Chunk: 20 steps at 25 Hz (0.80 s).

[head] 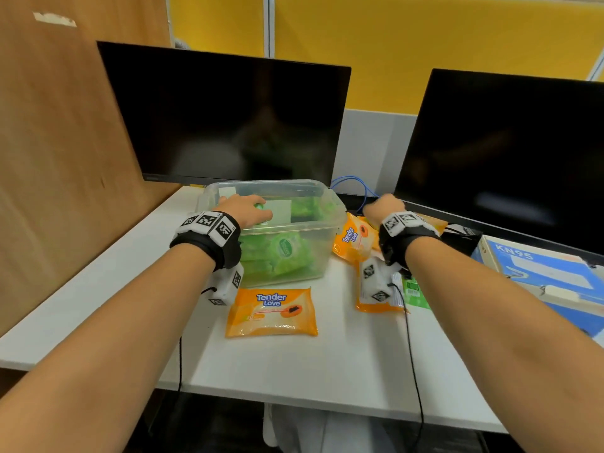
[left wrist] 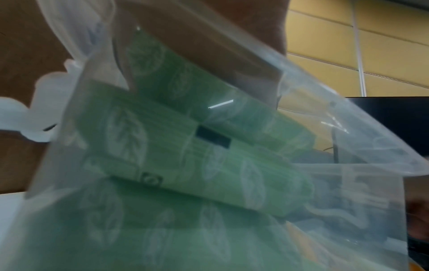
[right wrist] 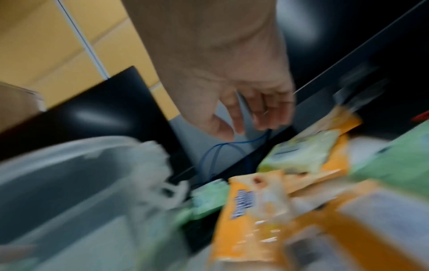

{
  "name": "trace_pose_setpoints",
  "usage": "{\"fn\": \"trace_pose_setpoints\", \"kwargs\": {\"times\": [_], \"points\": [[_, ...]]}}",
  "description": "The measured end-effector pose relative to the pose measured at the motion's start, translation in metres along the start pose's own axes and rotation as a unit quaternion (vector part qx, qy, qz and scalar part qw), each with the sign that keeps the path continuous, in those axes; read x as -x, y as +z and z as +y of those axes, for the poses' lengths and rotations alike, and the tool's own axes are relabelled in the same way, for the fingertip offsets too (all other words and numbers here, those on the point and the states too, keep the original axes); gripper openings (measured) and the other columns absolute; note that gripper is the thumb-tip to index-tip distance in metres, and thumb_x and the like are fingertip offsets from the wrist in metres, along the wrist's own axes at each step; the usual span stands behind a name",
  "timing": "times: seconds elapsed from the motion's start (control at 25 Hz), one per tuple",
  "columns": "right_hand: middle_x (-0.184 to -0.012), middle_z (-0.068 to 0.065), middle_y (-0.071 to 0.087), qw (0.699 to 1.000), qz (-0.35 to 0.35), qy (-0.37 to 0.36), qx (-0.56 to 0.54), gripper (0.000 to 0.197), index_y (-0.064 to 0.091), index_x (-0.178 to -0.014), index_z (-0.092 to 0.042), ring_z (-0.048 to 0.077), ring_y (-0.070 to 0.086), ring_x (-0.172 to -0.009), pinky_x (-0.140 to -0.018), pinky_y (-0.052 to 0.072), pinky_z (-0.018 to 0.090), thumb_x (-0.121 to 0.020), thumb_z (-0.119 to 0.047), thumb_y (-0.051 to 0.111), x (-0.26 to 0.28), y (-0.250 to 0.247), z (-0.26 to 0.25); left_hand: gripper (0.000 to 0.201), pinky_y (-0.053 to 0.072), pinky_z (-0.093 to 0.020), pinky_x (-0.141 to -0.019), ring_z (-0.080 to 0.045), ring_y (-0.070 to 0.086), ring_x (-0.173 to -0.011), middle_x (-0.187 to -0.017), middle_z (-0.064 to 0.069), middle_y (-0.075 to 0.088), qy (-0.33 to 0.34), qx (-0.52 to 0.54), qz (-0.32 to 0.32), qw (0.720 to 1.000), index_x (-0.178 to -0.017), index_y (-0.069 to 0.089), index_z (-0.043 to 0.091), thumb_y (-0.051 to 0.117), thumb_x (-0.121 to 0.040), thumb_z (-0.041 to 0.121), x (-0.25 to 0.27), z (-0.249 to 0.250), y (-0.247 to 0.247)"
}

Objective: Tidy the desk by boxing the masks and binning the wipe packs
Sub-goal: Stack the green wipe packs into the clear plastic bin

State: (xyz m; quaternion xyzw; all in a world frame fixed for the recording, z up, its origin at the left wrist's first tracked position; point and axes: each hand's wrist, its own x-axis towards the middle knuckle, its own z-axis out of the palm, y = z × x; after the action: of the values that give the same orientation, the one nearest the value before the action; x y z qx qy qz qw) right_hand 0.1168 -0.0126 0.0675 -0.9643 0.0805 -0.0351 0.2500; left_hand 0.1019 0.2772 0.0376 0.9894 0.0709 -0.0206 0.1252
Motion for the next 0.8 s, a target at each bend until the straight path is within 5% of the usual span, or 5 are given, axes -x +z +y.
{"fn": "trace_pose_setpoints", "kwargs": {"times": [0.12, 0.32, 0.48, 0.64, 0.8], "points": [[-0.11, 0.01, 0.062, 0.963, -0.127, 0.046, 0.233, 0.037, 0.055, -0.121, -0.013, 0.027, 0.059, -0.098, -0.084, 0.048, 0.034, -0.087, -0.024, 0.058, -0.005, 0.004, 0.062, 0.069, 0.03, -0.051, -0.11, -0.035, 0.036, -0.134, -0.143, -0.008, 0.047, -0.001, -0.001, -0.001, 1.0, -0.134, 0.041, 0.042, 0.039, -0.068, 0.062, -0.003, -0.001, 0.001], [-0.094, 0.007, 0.062, 0.93, -0.201, 0.084, 0.296, 0.052, 0.062, -0.106, -0.013, 0.031, 0.061, -0.095, -0.088, 0.049, 0.036, -0.064, -0.044, 0.063, -0.14, 0.109, 0.173, 0.064, 0.034, -0.049, -0.107, -0.034, 0.042, -0.125, -0.13, -0.008, 0.055, -0.003, 0.001, -0.003, 1.0, -0.128, 0.043, 0.041, 0.04, -0.068, 0.061, -0.008, -0.002, 0.002], [-0.073, 0.0, 0.056, 0.936, -0.184, 0.06, 0.294, 0.029, 0.057, -0.083, -0.022, 0.024, 0.061, -0.08, -0.086, 0.053, 0.038, -0.075, -0.049, 0.063, -0.075, 0.079, 0.148, 0.057, 0.034, -0.048, -0.107, -0.035, 0.043, -0.124, -0.127, -0.009, 0.056, -0.003, -0.003, 0.004, 1.0, -0.127, 0.044, 0.039, 0.042, -0.073, 0.058, -0.009, -0.002, 0.002], [-0.077, 0.003, 0.057, 0.954, -0.17, 0.066, 0.237, 0.037, 0.06, -0.094, -0.015, 0.025, 0.061, -0.084, -0.086, 0.053, 0.038, -0.074, -0.047, 0.064, -0.041, 0.06, 0.137, 0.06, 0.032, -0.05, -0.107, -0.035, 0.041, -0.125, -0.127, -0.008, 0.056, -0.01, 0.001, -0.002, 1.0, -0.123, 0.044, 0.042, 0.039, -0.066, 0.061, -0.009, -0.001, 0.001], [-0.093, 0.01, 0.06, 0.987, -0.123, 0.078, 0.065, 0.022, 0.049, -0.083, -0.018, 0.025, 0.058, -0.088, -0.085, 0.05, 0.034, -0.081, -0.034, 0.064, -0.002, 0.029, 0.113, 0.06, 0.032, -0.05, -0.107, -0.035, 0.04, -0.127, -0.131, -0.009, 0.053, -0.012, 0.004, -0.004, 1.0, -0.124, 0.044, 0.043, 0.04, -0.066, 0.06, -0.007, -0.001, 0.002]]}}
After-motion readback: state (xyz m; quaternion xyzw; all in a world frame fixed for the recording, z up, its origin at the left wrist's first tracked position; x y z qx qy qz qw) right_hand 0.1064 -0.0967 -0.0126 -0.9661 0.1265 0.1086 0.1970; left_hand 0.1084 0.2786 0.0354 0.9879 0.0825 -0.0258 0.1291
